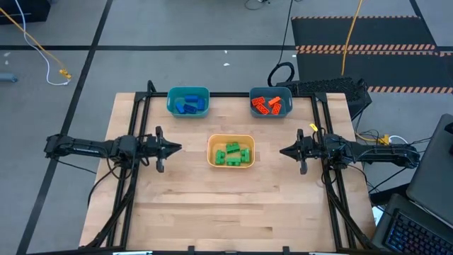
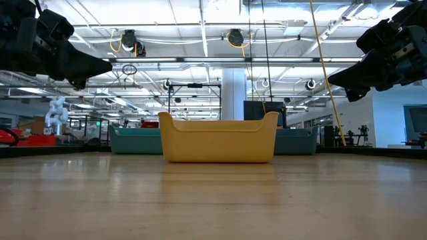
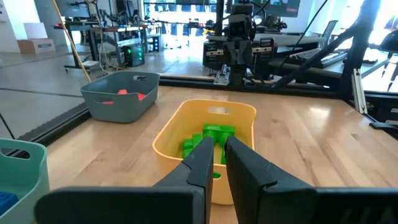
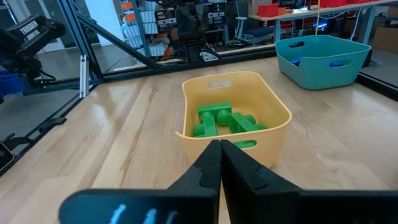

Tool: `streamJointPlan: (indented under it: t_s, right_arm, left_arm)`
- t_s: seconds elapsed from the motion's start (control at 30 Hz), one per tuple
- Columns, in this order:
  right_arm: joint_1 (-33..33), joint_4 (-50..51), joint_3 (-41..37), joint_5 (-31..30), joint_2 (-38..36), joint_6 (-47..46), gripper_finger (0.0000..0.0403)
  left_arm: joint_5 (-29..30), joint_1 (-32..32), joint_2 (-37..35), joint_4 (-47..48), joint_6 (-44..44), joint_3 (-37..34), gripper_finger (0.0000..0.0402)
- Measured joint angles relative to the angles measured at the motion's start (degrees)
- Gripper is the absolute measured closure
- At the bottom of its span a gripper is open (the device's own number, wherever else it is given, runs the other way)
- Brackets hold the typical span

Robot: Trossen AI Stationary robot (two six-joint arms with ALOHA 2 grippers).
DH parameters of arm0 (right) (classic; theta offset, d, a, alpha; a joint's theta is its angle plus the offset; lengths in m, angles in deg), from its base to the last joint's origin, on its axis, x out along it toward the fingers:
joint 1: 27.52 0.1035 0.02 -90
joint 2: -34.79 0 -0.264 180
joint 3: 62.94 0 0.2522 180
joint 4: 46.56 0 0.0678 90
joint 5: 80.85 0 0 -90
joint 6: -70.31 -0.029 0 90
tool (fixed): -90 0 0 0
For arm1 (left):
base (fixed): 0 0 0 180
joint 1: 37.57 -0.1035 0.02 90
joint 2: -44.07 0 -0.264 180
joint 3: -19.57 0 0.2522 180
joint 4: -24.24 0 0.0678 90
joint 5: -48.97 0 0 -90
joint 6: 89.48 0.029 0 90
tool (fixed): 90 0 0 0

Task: Sort & place blocks by color
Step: Return to Home Position

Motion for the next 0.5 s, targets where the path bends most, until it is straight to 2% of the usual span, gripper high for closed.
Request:
streamJointPlan:
  t_s: [0.5]
  right_arm:
    - [0.0,0.0,0.0,0.0,0.0,0.0,0.0401]
  left_arm:
    - [0.0,0.0,0.0,0.0,0.0,0.0,0.0355]
